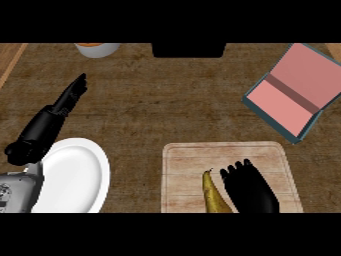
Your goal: Pick the bell pepper from the cutting board and place it in the cardboard box
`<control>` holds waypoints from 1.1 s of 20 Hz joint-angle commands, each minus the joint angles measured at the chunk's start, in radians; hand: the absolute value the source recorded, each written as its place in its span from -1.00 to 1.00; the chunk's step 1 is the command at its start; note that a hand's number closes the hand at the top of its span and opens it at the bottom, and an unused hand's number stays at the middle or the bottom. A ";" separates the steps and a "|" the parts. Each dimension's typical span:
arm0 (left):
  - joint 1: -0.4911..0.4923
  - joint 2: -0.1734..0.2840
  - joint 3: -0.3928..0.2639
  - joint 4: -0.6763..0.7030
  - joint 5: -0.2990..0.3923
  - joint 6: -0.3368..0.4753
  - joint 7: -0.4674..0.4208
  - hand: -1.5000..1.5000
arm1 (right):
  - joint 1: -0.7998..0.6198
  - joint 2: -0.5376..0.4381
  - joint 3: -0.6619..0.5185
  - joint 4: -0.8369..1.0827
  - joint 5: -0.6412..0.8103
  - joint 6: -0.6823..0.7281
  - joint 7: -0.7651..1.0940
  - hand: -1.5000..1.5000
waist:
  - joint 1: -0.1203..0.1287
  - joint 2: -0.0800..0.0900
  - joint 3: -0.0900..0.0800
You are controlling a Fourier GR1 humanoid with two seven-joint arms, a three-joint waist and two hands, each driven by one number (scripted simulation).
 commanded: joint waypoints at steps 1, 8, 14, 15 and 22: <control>0.015 -0.007 0.017 0.038 -0.006 -0.014 -0.050 0.00 | 0.009 0.000 0.007 -0.023 0.064 -0.040 -0.042 1.00 | -0.001 0.003 0.003; -0.024 -0.022 -0.013 0.003 0.001 -0.025 -0.002 0.00 | -0.188 0.328 -0.199 0.181 -0.263 -0.039 -0.097 1.00 | 0.047 0.017 0.005; -0.046 -0.023 -0.006 0.035 -0.025 -0.011 -0.016 0.00 | -0.561 0.454 -0.340 0.433 -0.302 -0.075 -0.110 1.00 | 0.030 0.010 0.003; -0.027 -0.003 0.021 0.036 0.003 -0.035 -0.030 0.00 | -0.561 0.443 -0.377 0.435 -0.289 -0.122 -0.158 1.00 | 0.023 0.008 0.003; -0.025 -0.020 0.018 0.081 -0.036 -0.009 -0.057 0.00 | -0.631 0.458 -0.487 0.265 -0.299 -0.099 0.051 1.00 | 0.000 0.002 0.002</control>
